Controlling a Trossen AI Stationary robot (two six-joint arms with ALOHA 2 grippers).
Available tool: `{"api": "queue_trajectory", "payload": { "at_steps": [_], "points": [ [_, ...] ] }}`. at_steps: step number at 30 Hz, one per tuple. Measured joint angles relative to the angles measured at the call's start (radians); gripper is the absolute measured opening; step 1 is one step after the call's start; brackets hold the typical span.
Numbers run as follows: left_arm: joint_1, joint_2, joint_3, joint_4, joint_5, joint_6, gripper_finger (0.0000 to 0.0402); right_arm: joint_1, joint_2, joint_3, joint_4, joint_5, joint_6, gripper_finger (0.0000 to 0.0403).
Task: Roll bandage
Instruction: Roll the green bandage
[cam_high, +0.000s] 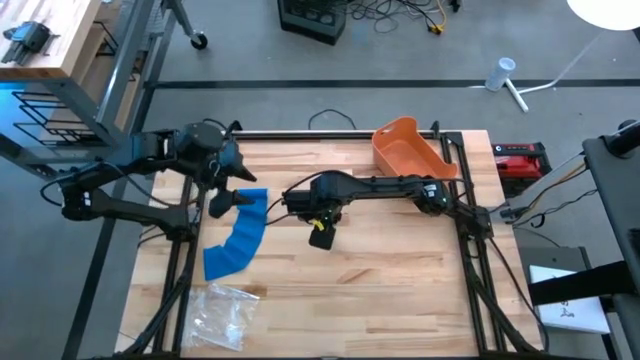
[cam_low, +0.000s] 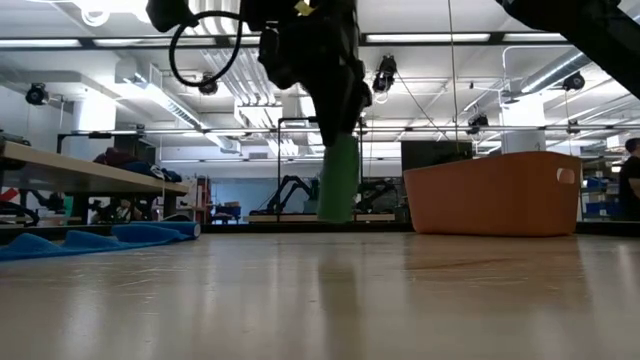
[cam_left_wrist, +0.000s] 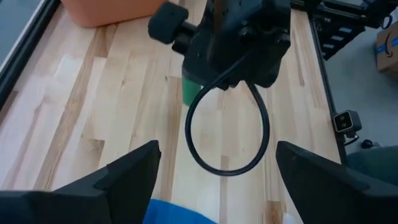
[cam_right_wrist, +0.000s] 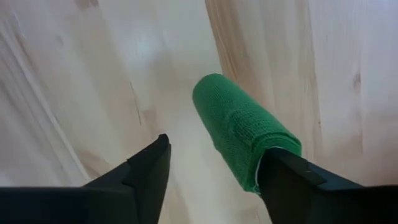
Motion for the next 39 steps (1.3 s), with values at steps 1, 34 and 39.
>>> {"api": "queue_trajectory", "payload": {
  "at_steps": [1, 34, 39],
  "points": [
    [0.0, 0.006, 0.008, 0.0, 0.0, 0.0, 0.0316, 0.0, -0.008, -0.001, -0.004, -0.007, 0.008, 0.0226],
    [0.0, 0.07, 0.676, 0.001, -0.003, 0.004, 0.0285, 0.026, -0.009, 0.001, -0.011, 0.069, -0.077, 0.0306],
    [0.0, 0.079, 0.711, 0.003, -0.003, 0.004, 0.0279, 0.042, -0.019, 0.001, -0.034, 0.083, -0.176, 0.0298]
  ]
}}
